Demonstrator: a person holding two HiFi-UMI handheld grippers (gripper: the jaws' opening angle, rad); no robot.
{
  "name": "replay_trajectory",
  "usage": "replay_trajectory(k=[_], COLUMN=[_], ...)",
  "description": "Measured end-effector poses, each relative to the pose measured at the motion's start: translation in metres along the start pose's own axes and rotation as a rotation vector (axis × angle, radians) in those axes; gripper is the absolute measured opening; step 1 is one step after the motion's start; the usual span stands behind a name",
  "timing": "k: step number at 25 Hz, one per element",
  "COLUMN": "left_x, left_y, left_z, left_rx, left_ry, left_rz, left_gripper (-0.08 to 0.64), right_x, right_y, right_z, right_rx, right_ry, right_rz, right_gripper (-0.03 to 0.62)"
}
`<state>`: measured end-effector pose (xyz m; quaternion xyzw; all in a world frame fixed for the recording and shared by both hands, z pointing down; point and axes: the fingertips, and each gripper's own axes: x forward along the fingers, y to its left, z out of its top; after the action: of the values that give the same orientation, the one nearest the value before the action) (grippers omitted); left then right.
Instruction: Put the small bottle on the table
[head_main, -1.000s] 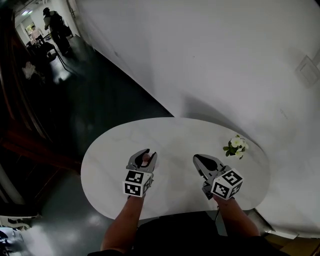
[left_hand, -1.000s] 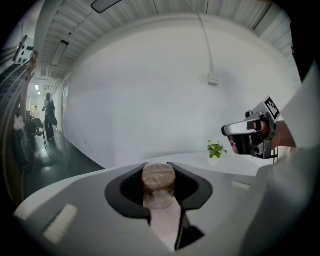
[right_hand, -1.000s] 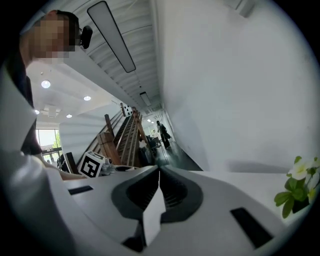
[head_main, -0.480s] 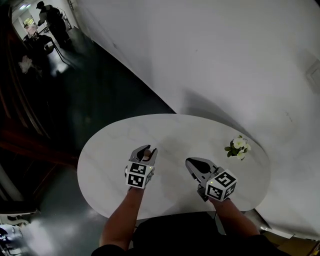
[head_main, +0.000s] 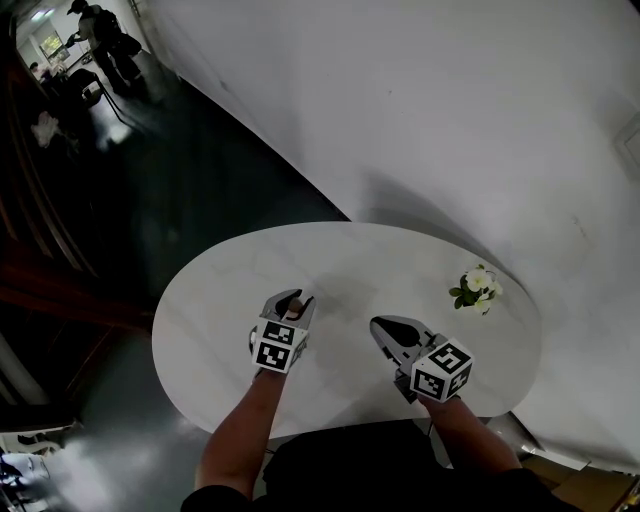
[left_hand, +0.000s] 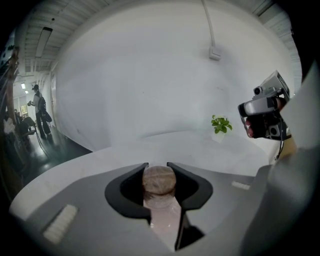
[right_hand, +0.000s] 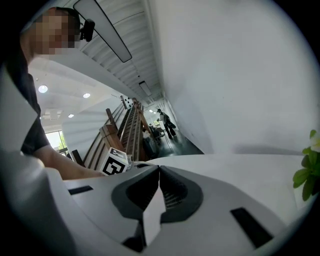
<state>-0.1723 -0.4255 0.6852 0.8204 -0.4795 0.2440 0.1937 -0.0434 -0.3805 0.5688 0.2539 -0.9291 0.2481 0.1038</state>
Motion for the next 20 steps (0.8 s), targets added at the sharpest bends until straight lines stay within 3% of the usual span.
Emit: replay_trajectory(k=[15,20], left_x=[0.007,-0.004], left_y=[-0.011,-0.013], left_z=[-0.005,0.006], left_rx=[0.099,0.124], left_ry=[0.036,-0.018], left_rz=[-0.066,-0.057], left_gripper=[0.130,0.164], right_x=[-0.008,-0.010], right_y=[-0.001,0.008], right_z=[-0.008,-0.008], right_rx=[0.026,0.016], right_ry=[-0.010,-0.020], right_rz=[-0.016,-0.012], right_gripper=[0.012,0.012])
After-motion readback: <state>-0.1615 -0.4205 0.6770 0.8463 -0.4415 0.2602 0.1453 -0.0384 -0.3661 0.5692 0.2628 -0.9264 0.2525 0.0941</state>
